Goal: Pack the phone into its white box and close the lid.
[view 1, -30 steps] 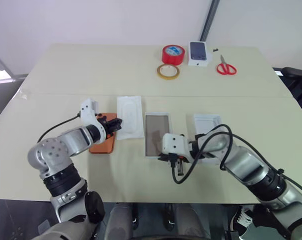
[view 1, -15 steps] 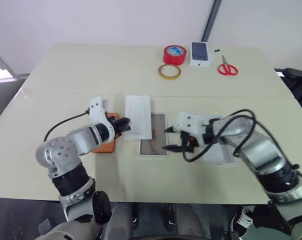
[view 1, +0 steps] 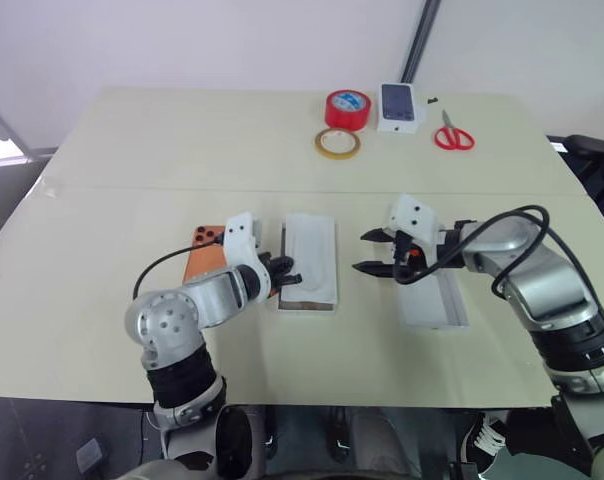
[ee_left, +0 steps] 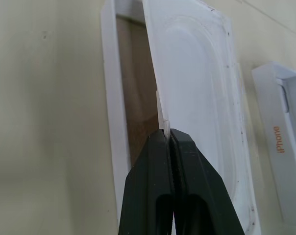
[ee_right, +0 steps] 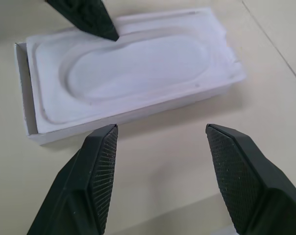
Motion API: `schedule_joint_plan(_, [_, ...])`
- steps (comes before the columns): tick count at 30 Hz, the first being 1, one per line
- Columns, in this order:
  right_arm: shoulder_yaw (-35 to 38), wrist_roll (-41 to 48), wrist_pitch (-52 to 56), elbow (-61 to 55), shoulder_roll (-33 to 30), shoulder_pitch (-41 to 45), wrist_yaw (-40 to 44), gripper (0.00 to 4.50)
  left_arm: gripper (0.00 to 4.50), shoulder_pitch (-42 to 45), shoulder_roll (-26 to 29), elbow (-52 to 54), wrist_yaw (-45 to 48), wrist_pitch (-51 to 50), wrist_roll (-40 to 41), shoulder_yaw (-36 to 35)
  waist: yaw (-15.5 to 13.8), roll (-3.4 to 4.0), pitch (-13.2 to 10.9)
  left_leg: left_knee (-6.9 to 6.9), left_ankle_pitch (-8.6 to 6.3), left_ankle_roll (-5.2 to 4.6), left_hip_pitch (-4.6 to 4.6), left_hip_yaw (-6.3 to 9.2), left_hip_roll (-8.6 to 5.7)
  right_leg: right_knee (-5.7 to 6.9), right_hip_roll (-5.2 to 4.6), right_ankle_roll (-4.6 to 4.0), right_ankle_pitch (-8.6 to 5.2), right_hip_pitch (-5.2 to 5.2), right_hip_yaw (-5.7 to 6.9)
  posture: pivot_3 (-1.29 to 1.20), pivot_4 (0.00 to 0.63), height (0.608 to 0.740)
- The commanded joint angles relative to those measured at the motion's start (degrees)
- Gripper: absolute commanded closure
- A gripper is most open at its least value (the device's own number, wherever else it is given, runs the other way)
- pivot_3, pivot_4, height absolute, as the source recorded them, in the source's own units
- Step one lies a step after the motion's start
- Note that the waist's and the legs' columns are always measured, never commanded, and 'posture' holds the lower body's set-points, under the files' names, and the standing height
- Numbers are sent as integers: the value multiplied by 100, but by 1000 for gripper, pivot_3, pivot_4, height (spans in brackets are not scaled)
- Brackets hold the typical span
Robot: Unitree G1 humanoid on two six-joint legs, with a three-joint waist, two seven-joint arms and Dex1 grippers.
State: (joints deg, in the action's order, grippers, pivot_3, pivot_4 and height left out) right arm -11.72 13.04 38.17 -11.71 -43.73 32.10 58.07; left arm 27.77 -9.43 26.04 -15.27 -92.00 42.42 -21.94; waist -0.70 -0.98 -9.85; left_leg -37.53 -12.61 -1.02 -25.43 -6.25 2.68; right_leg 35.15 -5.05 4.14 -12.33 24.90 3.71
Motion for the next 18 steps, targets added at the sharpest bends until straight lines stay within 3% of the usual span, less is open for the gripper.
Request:
schedule_joint_plan(1, [71,-53,-194,33,47,112,-66,1527,4500,38,-33,238,-92,-50,219,34,-1,0,0,-1,0,0,0,0,0,0,0,0,0,0,0,0,150,740])
schedule_joint_plan(4, [56,-89,-250,99,88,152,-100,1485,3556,30,-27,233,-149,-50,323,44,-2,0,0,-1,0,0,-1,0,0,0,0,0,0,0,0,0,150,740])
schedule_joint_plan(9, [55,-93,-207,163,191,267,-153,1485,1072,94,2,288,-183,-50,750,-26,0,0,0,-1,0,0,0,1,0,0,1,0,0,-1,0,0,150,740])
schedule_joint_plan(12, [3,-114,-41,205,399,385,-330,2341,1018,163,88,337,-256,-50,1088,-134,9,0,0,-1,0,0,0,1,1,1,3,0,0,0,0,0,150,740])
schedule_joint_plan(16, [-134,-144,96,158,624,503,-459,4371,1018,211,393,390,-305,-50,1532,-221,2,0,0,-1,0,0,0,3,1,2,3,0,0,-1,0,0,150,740])
schedule_joint_plan(18, [-277,-222,156,145,864,638,-635,4468,1018,221,662,419,-303,-50,1804,-347,24,0,0,-2,0,0,-1,3,1,2,3,0,0,-1,0,0,150,740])
